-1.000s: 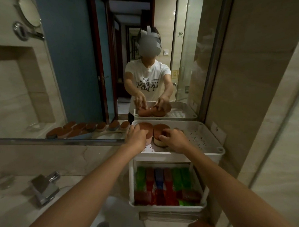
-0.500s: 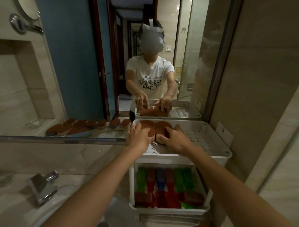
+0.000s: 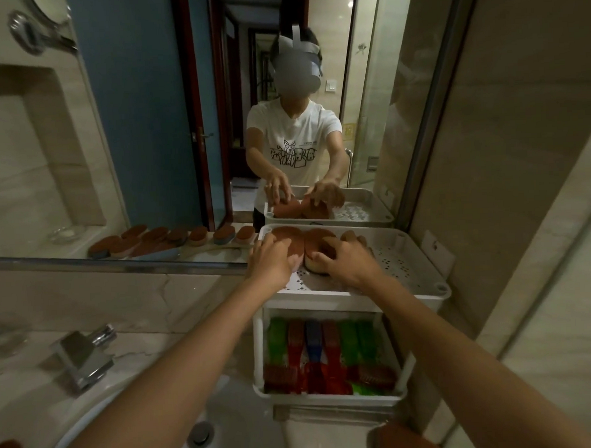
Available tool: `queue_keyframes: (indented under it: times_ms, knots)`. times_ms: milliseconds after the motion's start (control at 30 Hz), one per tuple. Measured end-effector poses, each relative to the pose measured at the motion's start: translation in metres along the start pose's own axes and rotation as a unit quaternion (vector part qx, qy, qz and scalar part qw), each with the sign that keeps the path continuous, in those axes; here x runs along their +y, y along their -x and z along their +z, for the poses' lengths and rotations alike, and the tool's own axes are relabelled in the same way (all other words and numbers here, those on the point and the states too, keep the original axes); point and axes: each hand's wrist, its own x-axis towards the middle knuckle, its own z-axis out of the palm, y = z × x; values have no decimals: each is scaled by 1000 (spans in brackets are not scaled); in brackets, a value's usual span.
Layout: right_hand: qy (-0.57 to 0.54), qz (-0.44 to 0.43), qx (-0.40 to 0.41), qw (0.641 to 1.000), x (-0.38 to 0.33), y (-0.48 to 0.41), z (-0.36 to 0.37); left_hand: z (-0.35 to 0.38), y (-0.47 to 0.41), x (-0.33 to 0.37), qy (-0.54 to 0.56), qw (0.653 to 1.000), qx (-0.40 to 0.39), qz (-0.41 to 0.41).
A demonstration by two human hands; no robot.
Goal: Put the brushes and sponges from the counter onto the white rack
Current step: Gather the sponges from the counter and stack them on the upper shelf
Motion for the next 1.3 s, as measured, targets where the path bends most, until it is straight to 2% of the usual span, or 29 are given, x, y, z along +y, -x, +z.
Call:
queue_keyframes:
  times_ms: [67, 133, 267, 367, 500, 600, 767, 867, 1000, 1167, 1300]
  knots:
    - [-37, -8, 38, 999, -4, 7, -4, -6, 6, 5, 103, 993, 47, -24]
    - [-54, -33, 66, 996, -11, 17, -9, -15, 15, 9, 153, 984, 87, -34]
    - [-91, -84, 143, 982, -32, 47, -14, -32, 43, 9, 172, 978, 110, -33]
    - [-155, -90, 201, 963, -52, 82, -2, -41, 80, -2, 187, 973, 132, -23]
    - [-213, -118, 190, 951, -76, 142, 35, -40, 143, -33, 231, 962, 140, -50]
    - [-218, -100, 136, 961, -88, 187, 75, -26, 191, -68, 224, 965, 86, -102]
    - [-191, 2, -78, 979, -101, 269, 160, 14, 276, -141, 166, 965, -48, -197]
    - [-138, 44, -163, 976, -104, 312, 194, 36, 316, -177, 137, 954, -118, -238]
    - [-56, 101, -219, 969, -114, 349, 222, 56, 357, -207, 51, 954, -140, -259]
    - [-46, 161, -269, 948, -124, 363, 240, 63, 386, -219, -41, 933, -211, -290]
    - [-37, 168, -252, 952, -128, 364, 247, 72, 394, -222, -41, 932, -229, -279]
